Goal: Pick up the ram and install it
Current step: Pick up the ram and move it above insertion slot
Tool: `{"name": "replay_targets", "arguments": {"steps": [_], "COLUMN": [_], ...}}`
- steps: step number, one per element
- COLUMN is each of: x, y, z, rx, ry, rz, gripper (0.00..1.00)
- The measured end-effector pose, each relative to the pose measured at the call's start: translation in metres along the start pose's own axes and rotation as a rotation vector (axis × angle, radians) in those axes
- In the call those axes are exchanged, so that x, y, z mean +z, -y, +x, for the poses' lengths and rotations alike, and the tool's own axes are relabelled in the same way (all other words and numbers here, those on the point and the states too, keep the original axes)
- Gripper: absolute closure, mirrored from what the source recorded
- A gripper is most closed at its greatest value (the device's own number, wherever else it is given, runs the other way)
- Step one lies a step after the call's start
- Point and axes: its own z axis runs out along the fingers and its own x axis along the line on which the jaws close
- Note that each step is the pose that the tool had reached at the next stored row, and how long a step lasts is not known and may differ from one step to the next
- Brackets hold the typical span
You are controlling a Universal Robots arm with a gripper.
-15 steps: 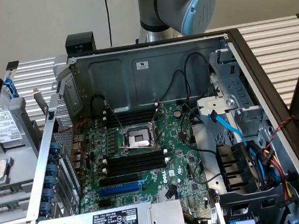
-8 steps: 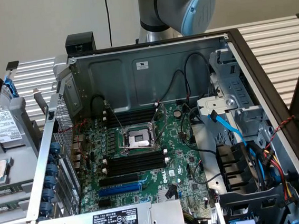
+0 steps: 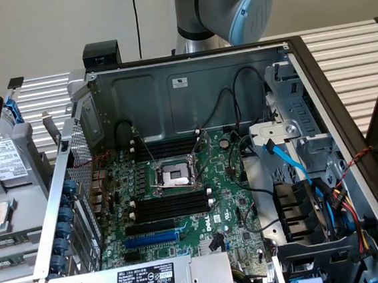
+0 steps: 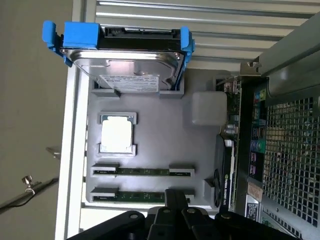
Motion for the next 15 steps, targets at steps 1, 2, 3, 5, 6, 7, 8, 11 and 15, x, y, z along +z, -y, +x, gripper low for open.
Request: {"name": "replay_targets", "arguments": {"steps": [1,2,3,5,6,7,8,11,15], "x": [0.0001,0.0001,0.0001,0.0001,0.0001,0.0002,0.0003,0.0006,0.0010], "y": [0.0000,0.0000,0.0000,0.0000,0.0000,0.0000,0.0000,0.0000,0.0001], "z": [0.0000,0.0000,0.0000,0.0000,0.0000,0.0000,0.0000,0.0000,0.0000], "rx": [-0.019,-0.037,-0.055,-0.091,-0.109,-0.127,-0.146,-0.201,-0.273], "ry": [-0.0009,-0.0017,-0.0026,-0.0044,-0.0054,-0.0062,-0.0071,-0.0099,-0.0136], "rz": [-0.0005,-0.0008,-0.0011,-0.0020,-0.0034,-0.0040,-0.0043,-0.0054,-0.0066], "gripper": [0.90,0.90,0.90,0.90,0.90,0.90,0.90,0.90,0.89]}}
